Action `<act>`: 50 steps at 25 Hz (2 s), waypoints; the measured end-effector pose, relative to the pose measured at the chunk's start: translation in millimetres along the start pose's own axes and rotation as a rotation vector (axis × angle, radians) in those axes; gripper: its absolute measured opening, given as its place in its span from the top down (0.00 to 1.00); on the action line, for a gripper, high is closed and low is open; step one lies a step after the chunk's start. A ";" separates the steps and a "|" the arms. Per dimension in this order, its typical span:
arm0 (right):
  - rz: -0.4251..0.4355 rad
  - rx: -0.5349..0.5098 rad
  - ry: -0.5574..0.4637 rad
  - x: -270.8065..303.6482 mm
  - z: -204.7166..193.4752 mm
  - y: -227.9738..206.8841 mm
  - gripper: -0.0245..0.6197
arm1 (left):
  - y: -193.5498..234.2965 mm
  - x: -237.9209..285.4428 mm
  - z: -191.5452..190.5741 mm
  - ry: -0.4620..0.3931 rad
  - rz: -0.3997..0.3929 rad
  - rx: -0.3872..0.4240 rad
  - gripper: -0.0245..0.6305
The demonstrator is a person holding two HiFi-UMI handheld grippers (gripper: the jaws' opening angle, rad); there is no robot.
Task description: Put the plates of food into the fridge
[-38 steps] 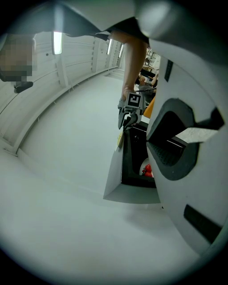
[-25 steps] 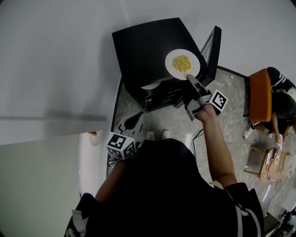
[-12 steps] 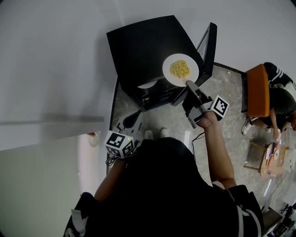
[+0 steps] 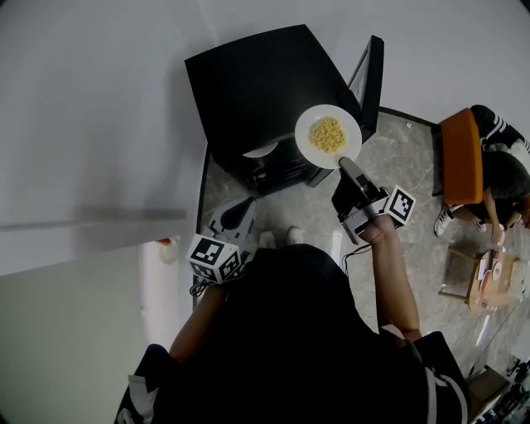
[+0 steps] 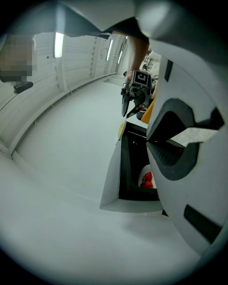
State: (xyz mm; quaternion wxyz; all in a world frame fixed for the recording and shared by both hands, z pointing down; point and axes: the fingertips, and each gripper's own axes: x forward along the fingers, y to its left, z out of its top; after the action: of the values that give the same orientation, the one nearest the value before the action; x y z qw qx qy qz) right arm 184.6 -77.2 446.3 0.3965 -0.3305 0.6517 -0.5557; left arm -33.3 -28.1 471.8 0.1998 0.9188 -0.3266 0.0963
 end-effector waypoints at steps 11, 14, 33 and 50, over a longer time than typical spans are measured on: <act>0.010 0.034 0.033 -9.4 0.1 -25.9 0.88 | 24.1 28.5 -2.2 0.030 -0.003 -0.016 0.93; 0.015 0.040 0.056 -10.6 -0.4 -32.2 0.88 | 26.0 36.8 -0.4 0.040 -0.004 -0.019 0.93; -0.128 0.072 0.043 -36.4 -22.4 -141.7 0.88 | 22.0 10.7 -13.8 0.047 0.030 -0.023 0.93; -0.132 0.069 -0.009 14.7 9.2 -185.7 0.88 | 29.9 0.3 -22.8 0.067 0.059 -0.035 0.93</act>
State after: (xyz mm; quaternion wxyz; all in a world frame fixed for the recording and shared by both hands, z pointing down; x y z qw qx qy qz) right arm 184.1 -124.6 626.7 0.3731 -0.3616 0.6071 -0.6013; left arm -53.2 -39.7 501.6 0.2236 0.9014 -0.3483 0.1274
